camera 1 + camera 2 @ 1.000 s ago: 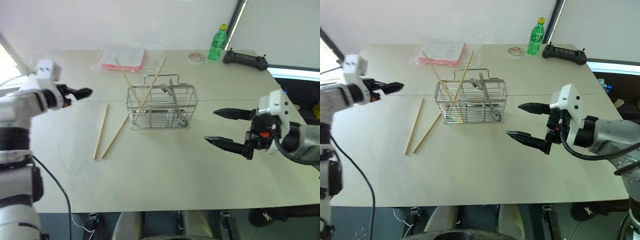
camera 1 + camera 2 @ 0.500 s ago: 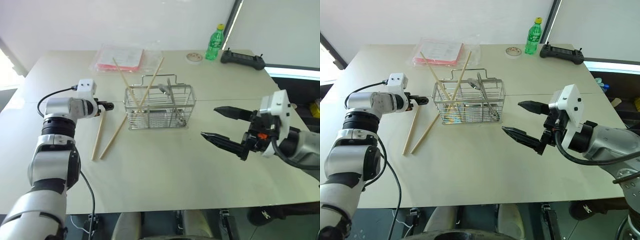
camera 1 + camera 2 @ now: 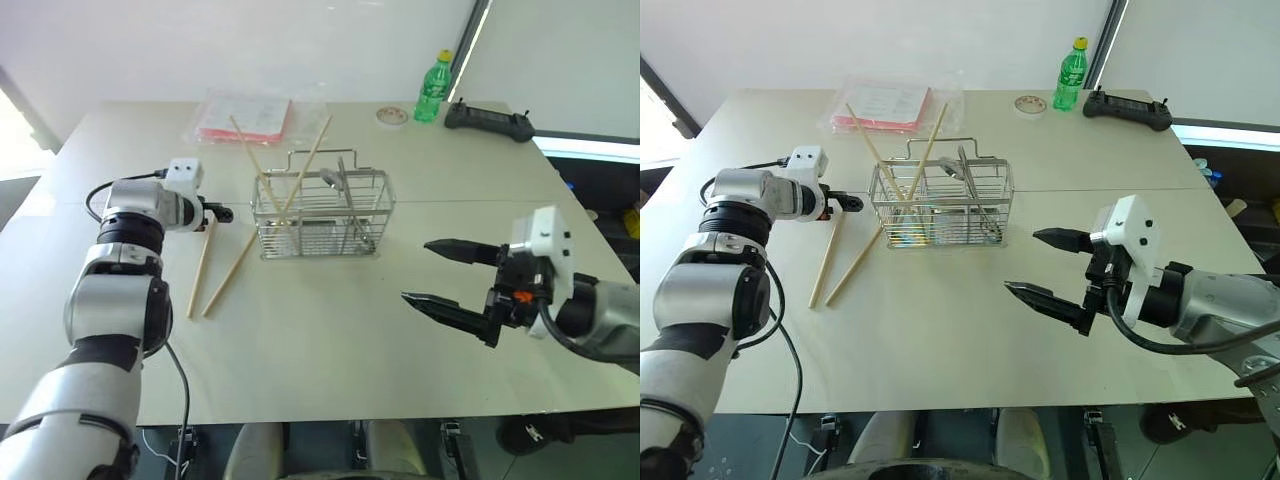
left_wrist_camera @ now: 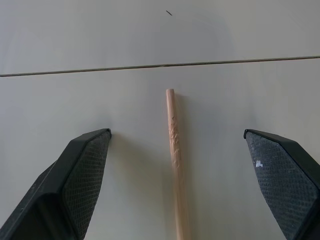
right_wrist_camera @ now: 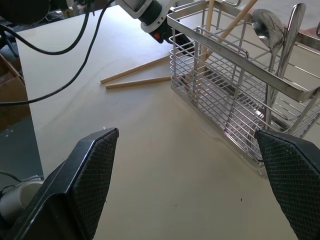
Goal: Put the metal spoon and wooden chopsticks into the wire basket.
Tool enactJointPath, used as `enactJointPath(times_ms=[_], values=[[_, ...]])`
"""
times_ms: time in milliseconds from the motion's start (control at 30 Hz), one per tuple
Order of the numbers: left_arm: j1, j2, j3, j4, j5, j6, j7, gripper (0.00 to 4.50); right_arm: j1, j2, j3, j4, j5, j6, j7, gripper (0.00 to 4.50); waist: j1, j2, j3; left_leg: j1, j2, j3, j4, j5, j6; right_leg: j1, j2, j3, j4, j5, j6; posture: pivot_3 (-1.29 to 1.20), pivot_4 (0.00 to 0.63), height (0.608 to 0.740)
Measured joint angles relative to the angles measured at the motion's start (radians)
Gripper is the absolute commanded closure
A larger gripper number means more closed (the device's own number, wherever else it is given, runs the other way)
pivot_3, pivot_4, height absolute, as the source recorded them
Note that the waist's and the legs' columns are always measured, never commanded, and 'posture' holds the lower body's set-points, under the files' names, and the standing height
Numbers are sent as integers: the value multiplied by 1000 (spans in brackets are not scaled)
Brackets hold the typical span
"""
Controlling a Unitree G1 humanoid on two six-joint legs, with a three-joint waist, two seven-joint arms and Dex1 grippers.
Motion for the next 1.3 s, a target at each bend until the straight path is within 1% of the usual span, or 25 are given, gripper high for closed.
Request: enactJointPath(times_ms=[67, 100, 167, 267, 300, 567, 733, 867, 1033, 1100, 1167, 1200, 1300], values=[[-8, -1, 10, 20, 2, 3, 0, 1243, 7, 0, -4, 0, -4, -4, 1, 0, 0, 0, 0, 1, 0, 0, 0, 0, 0, 1, 0, 0, 0, 0, 0, 0, 150, 690], [-11, -1, 25, 28, 1, 5, 0, 1780, 11, 0, -6, 0, -5, -5, 3, 0, 1, 1, 0, 1, 0, 0, 0, 0, 0, 1, 0, 0, 0, 0, 0, 0, 150, 690], [-13, -1, 36, 38, 1, 7, 1, 2688, 18, 0, -7, 0, -5, -5, 8, 0, 2, 1, 0, 1, 0, 0, 0, 0, 0, 1, 0, 0, 0, 0, 0, 0, 150, 690], [-15, -4, 47, 48, 1, 9, 3, 4168, 26, -1, -11, -1, -6, -6, 13, 0, 3, 1, 0, 1, -1, 0, 0, 0, 0, 2, -1, 0, 0, 0, 1, 0, 150, 690], [-15, -6, 61, 51, 1, 12, 5, 4445, 31, -2, -13, -1, -6, -6, 18, 0, 4, 1, 0, 1, -1, 0, 1, 0, 0, 3, -1, 0, 0, 0, 1, 0, 150, 690], [-27, -19, 117, 67, -6, 37, 26, 4445, 39, -22, -16, 0, -7, -6, 40, 0, 2, 1, 0, 1, -1, 0, 3, 0, 0, 3, -2, -1, 0, 0, 2, 0, 150, 690], [-27, -2, 174, 71, -29, 57, 38, 4445, 38, -25, -16, 1, -6, -6, 43, 0, -1, 0, 0, 1, -1, 0, 3, 0, 0, 3, -2, -1, 0, 0, 2, 0, 150, 690], [-27, 56, 181, 66, -25, 15, 32, 4445, 38, -26, -16, 5, -6, -6, 46, 0, -5, -1, 1, -1, -1, 0, 2, 0, 0, 0, -2, -1, 0, 0, 2, 0, 150, 690], [-46, 156, 139, -10, 15, -68, -24, 4445, 30, -26, -15, 17, -6, -7, 57, 0, 0, -2, 1, -1, -1, 0, 1, 0, -1, 0, -2, -1, 0, 0, 2, 0, 150, 690], [-52, 176, 137, -41, 22, -105, -38, 4445, 19, -26, -12, 22, -6, -7, 62, 0, 2, -2, 1, -2, -1, 0, 2, 0, -1, 0, -2, -1, 0, 0, 2, 0, 150, 690], [-61, 175, 154, -96, 10, -155, -42, 4445, 4, -26, -5, 35, -7, -8, 70, 0, 7, -2, 1, -3, -1, 0, 3, 0, -1, 0, -2, -1, -1, 0, 2, 0, 150, 690], [-69, 164, 183, -124, -9, -182, -36, 4445, -1, -26, -1, 39, -7, -8, 72, 0, 9, -3, 1, -3, -1, 0, 4, 0, -1, 0, -3, -1, -1, 0, 2, 0, 150, 690], [-103, 90, 318, -273, -126, -271, 8, 4445, -23, -26, 27, 44, -7, -8, 78, 0, 17, -3, 2, -4, -1, 0, 5, 0, -1, 0, -5, -1, -2, 1, 3, 0, 150, 690]])
